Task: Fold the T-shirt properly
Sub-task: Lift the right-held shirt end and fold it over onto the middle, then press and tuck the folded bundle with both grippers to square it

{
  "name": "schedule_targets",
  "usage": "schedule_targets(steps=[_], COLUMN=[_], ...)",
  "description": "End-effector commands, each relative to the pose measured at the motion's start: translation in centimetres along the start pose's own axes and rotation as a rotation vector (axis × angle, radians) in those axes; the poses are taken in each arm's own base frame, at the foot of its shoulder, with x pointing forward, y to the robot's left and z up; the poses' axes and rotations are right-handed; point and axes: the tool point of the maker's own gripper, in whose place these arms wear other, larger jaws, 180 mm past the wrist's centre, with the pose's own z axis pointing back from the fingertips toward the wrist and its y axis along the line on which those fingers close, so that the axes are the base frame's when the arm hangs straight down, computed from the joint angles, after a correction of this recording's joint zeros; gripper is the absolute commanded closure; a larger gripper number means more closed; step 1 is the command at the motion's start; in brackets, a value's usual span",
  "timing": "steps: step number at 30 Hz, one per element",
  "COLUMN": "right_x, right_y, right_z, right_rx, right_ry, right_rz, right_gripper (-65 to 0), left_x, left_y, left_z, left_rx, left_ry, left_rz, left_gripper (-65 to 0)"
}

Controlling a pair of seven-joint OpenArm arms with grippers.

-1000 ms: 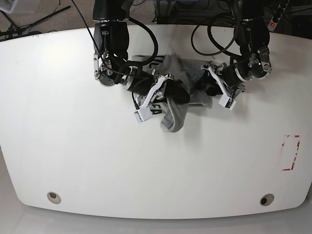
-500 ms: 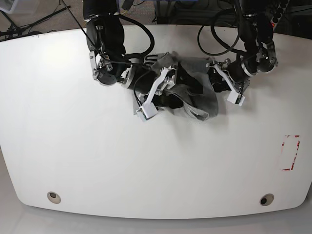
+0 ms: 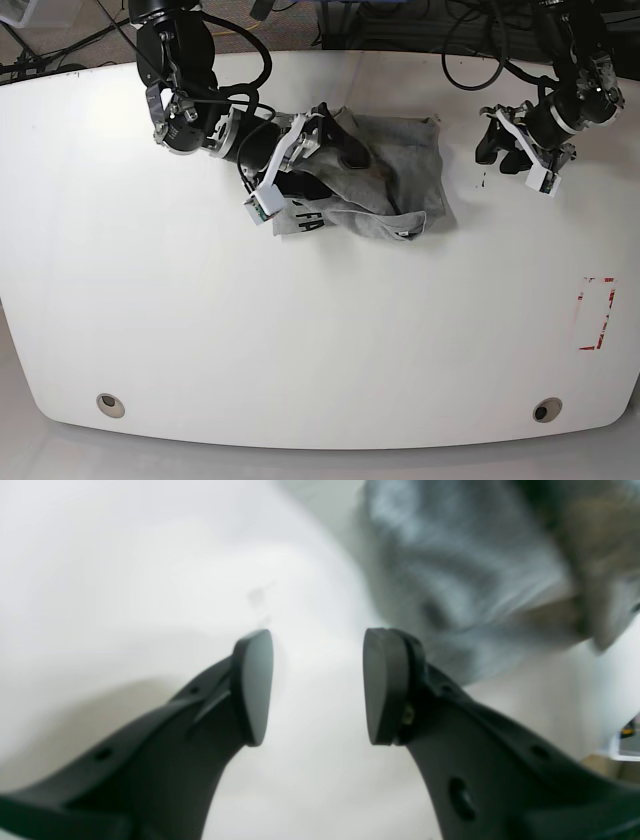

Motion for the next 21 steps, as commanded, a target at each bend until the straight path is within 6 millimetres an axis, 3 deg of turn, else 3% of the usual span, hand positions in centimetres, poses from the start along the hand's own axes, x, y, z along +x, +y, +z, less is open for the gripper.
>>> schedule_targets(steps=[1,17,21], right_x=[1.5,2.0,2.0], right_y=[-0.1,-7.0,-7.3], right_z=[0.5,0.3,0.4], right_rx=[0.006,-0.104,-0.109], right_ry=[-0.053,-0.023,-0.026], right_rz=[0.017,-0.031,-0.047], right_gripper=[-50.6,-50.9,-50.9], left_x=[0.4,-1.1,-1.1], left_y=[0.7,0.7,0.7], left_z=[1.1,1.4,1.4], left_rx=[0.011,0.014,0.014], left_ry=[-0.014,0.025,0.025], left_rz=[-0.031,-0.026,-0.026], left_gripper=[-26.5,-26.2,-26.2])
